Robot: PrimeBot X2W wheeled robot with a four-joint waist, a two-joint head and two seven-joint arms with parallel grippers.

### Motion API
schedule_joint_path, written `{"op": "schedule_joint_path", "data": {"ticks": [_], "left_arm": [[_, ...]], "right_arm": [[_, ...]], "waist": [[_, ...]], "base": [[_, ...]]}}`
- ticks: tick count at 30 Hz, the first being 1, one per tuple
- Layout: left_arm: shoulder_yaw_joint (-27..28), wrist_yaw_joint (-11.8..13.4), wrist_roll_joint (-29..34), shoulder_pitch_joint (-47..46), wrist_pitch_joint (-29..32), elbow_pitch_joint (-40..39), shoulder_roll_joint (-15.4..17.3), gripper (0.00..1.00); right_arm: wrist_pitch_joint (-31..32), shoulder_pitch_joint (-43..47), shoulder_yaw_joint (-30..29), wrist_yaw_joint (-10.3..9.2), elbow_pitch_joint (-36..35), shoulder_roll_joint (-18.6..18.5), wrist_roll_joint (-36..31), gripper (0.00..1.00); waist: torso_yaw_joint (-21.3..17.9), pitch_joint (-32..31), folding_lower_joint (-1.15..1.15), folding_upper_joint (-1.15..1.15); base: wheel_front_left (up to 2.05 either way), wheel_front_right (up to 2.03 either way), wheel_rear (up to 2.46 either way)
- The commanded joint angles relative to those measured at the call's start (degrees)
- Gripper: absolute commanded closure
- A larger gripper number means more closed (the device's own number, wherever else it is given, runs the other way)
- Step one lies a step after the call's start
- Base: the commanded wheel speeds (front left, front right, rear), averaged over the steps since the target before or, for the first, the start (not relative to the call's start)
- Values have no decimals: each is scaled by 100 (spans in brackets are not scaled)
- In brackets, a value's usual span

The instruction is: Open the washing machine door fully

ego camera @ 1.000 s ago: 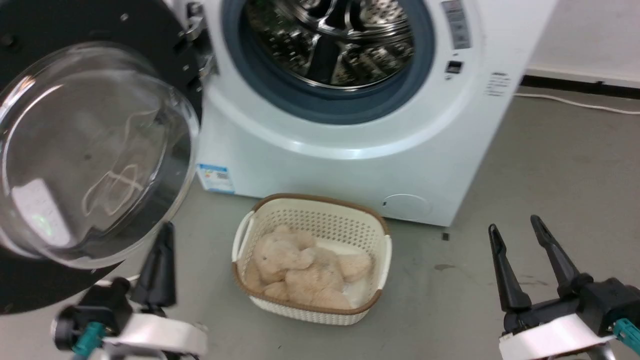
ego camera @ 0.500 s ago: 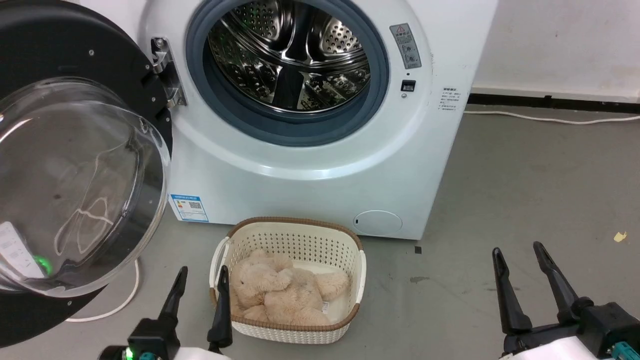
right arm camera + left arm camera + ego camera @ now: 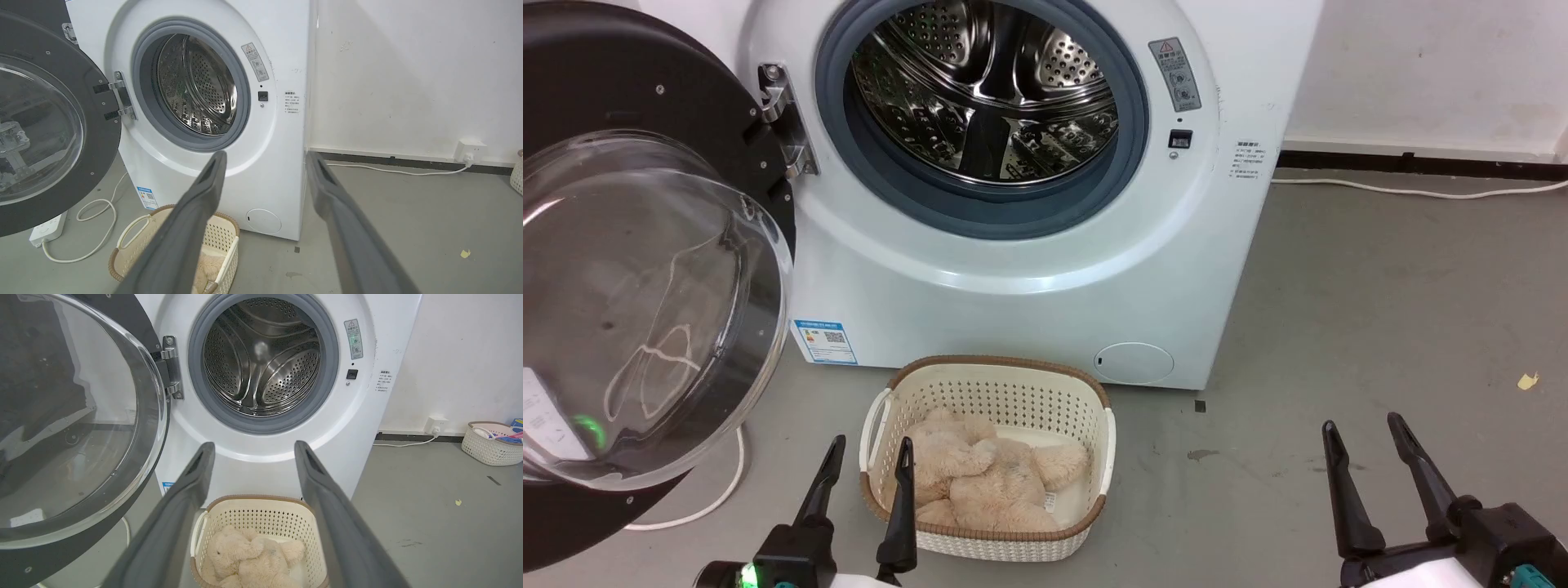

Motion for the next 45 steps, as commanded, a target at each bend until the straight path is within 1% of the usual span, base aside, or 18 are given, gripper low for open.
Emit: {"op": "schedule_joint_path", "data": {"ticks": [1,6,10,11,45], "left_arm": [[-3,25,23,40,-27,-16,7,0],[0,36,-5,46,-29,-18,15,0],[-11,-6,-69,50,-3,-15,36,0],[-16,-9,-59,0,3,-3,17,100],[255,-180,208,-89,348,-43,-119,100]], "right_arm": [[-19,55,-9,3,15,26,-34,0],[-34,55,9,3,53,27,54,0],[-50,44,32,3,76,27,77,0],[-25,1,24,0,58,1,54,100],[289,-119,11,1,70,6,-116,100]], "waist": [[-1,-3,-1,0],[4,-18,-1,0],[6,-8,-1,0],[6,-8,0,0],[-21,-1,0,0]], "base": [[0,0,0],[0,0,0],[0,0,0],[0,0,0],[0,0,0]]}}
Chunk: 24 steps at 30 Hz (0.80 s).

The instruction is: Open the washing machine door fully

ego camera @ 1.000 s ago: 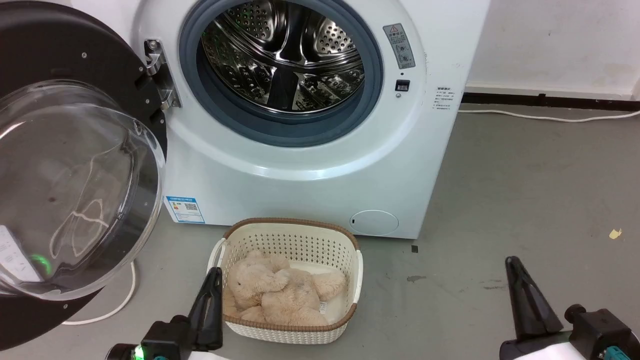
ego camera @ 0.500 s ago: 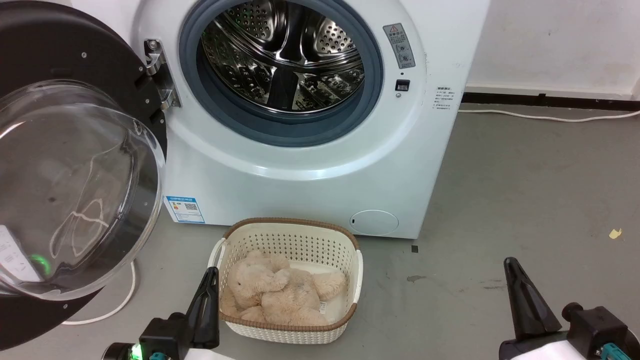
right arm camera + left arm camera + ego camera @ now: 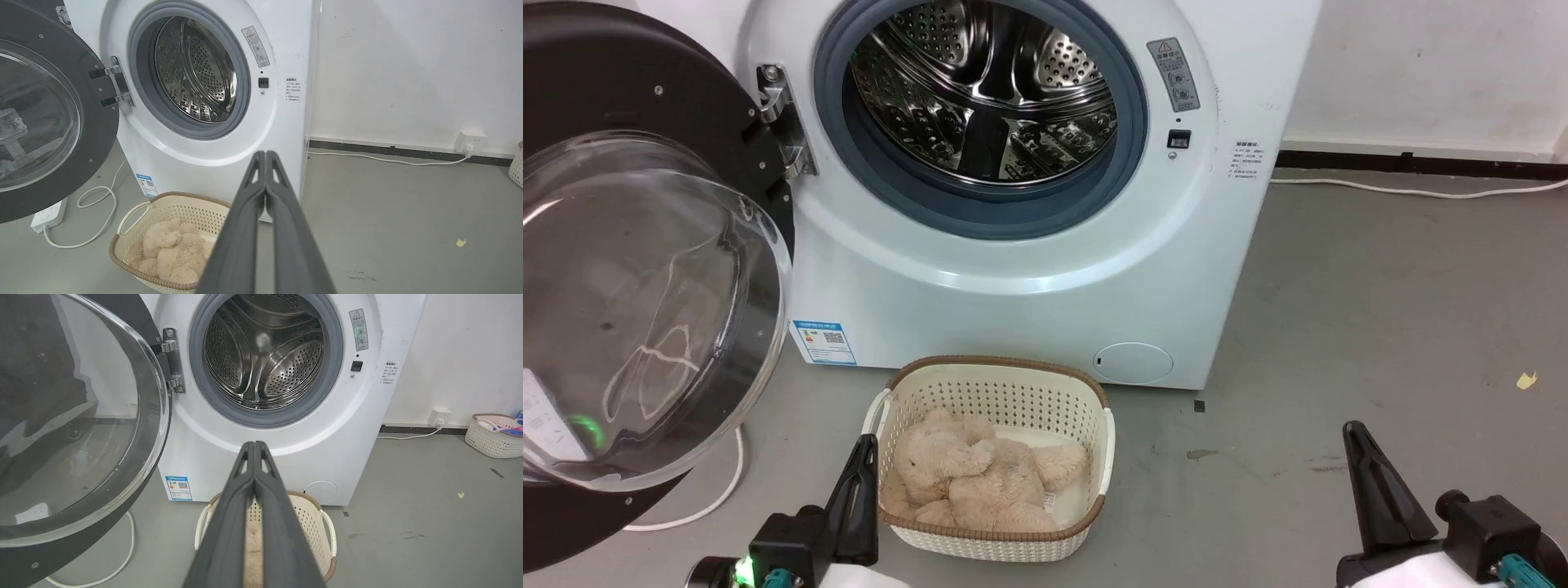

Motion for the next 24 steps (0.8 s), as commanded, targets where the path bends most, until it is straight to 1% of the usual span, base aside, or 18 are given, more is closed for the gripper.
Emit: {"op": "schedule_joint_path", "data": {"ticks": [1,24], "left_arm": [[39,-25,64,-71,52,-25,-29,100],[255,-153,271,-138,320,-62,-128,100]], "right_arm": [[18,-90,-4,1,12,7,-54,100],[261,-182,-12,1,21,12,-185,100]], "waist": [[-1,0,0,0],[-22,5,0,0]], "base": [[0,0,0],[0,0,0]]}}
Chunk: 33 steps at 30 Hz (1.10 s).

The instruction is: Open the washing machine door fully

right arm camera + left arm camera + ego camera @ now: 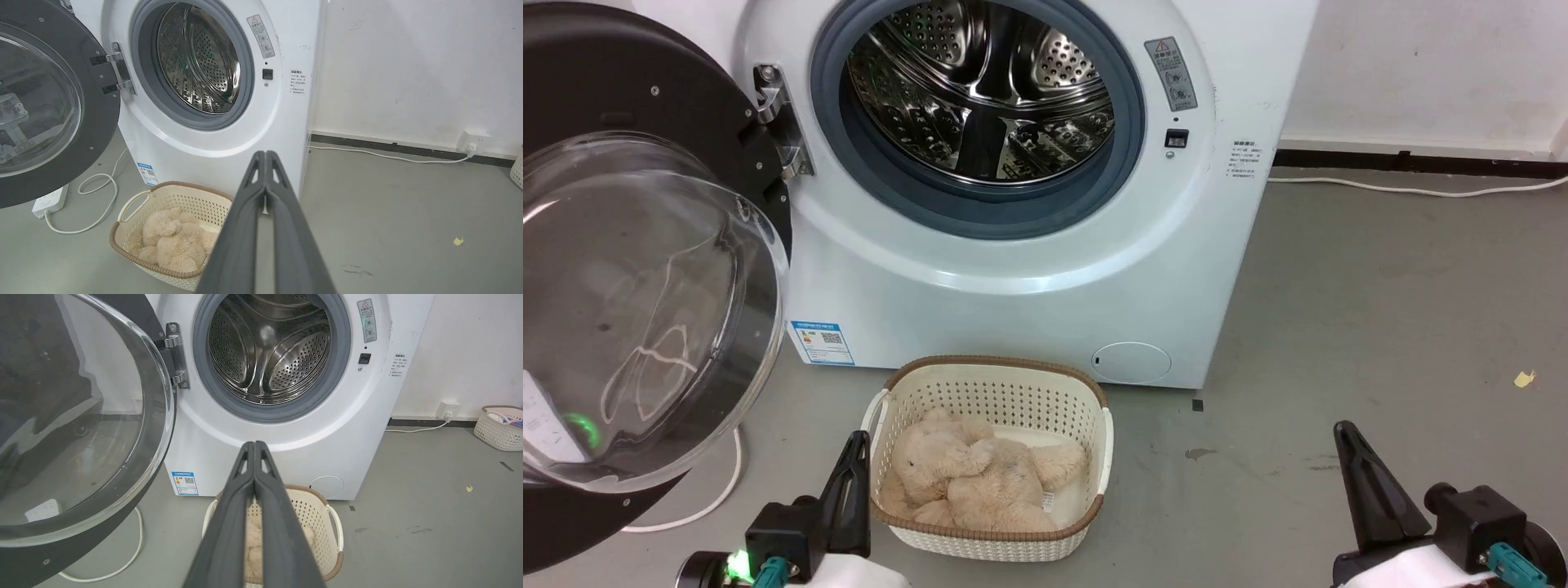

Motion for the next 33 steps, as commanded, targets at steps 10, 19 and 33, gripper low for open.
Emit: {"op": "schedule_joint_path", "data": {"ticks": [10,19,33], "left_arm": [[116,-92,140,-134,142,-38,-70,100],[191,-137,212,-158,236,-51,-104,100],[323,-215,339,-199,399,-73,-164,100]], "right_arm": [[114,-159,-11,2,20,14,-96,100],[199,-191,-13,2,23,15,-142,100],[347,-247,-18,2,29,18,-221,100]], "waist": [[-9,2,0,0],[-17,4,0,0],[-30,7,0,0]], "base": [[0,0,0],[0,0,0],[0,0,0]]}}
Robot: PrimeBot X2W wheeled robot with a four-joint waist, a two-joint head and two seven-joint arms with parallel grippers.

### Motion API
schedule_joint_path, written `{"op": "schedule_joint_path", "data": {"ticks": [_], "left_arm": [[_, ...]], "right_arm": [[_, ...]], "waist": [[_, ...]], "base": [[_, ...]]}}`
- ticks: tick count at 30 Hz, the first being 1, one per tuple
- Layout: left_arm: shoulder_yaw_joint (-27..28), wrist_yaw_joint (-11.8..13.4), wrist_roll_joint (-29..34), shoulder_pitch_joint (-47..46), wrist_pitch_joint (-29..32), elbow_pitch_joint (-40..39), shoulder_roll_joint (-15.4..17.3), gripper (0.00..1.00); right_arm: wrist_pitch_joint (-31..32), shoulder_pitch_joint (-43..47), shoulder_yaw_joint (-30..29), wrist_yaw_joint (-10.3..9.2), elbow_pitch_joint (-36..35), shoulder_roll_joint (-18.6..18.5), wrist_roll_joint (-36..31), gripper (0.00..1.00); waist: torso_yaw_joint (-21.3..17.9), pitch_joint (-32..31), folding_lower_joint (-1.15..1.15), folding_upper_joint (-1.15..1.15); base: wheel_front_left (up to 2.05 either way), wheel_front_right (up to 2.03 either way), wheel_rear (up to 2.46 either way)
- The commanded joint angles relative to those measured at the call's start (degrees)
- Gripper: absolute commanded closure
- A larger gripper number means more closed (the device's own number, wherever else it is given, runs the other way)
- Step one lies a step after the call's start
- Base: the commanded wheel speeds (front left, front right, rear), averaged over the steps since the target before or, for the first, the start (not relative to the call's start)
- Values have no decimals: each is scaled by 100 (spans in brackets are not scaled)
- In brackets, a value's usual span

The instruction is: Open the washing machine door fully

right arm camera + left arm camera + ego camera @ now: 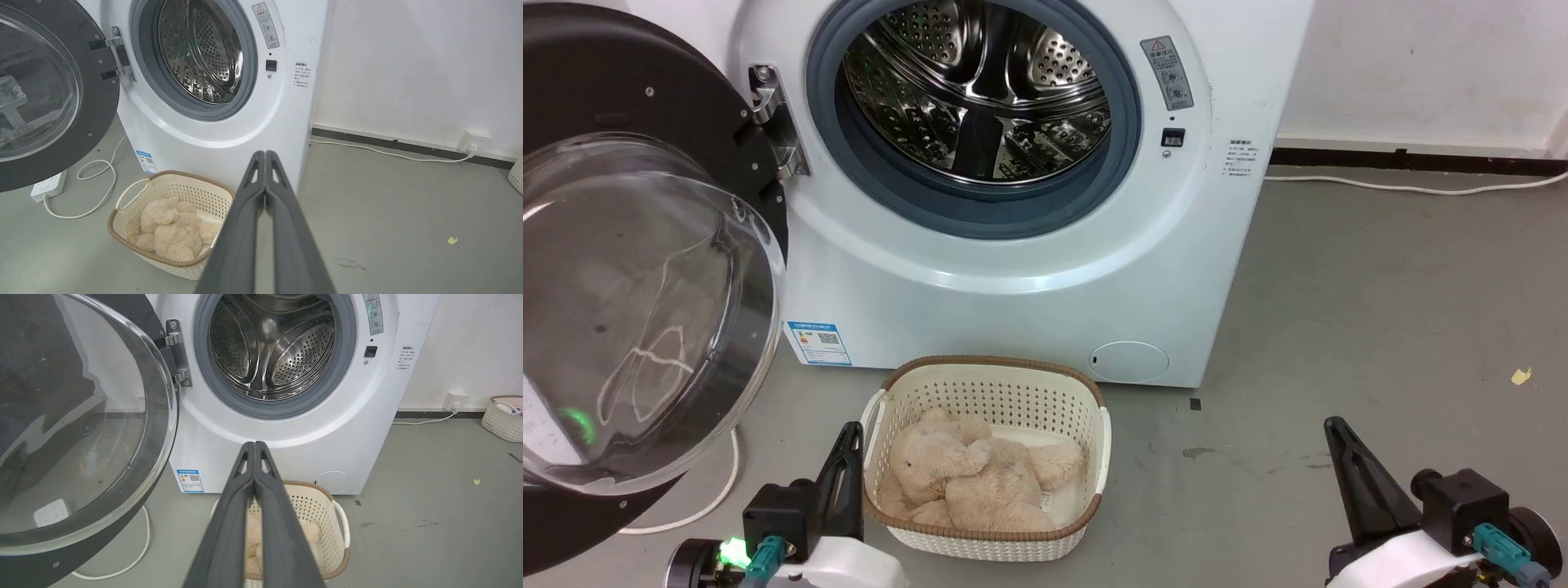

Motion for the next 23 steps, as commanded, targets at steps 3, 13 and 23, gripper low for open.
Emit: {"op": "schedule_joint_path", "data": {"ticks": [3,13,23], "left_arm": [[59,-30,63,-99,46,-22,-26,100],[153,-86,154,-128,163,-38,-69,100],[247,-141,244,-157,279,-54,-112,100]], "right_arm": [[40,-120,-12,2,16,18,-51,100],[146,-160,-16,3,20,20,-108,100],[251,-200,-19,3,24,22,-165,100]], "waist": [[-2,0,0,0],[-12,3,0,0],[-21,5,0,0]], "base": [[0,0,0],[0,0,0],[0,0,0]]}}
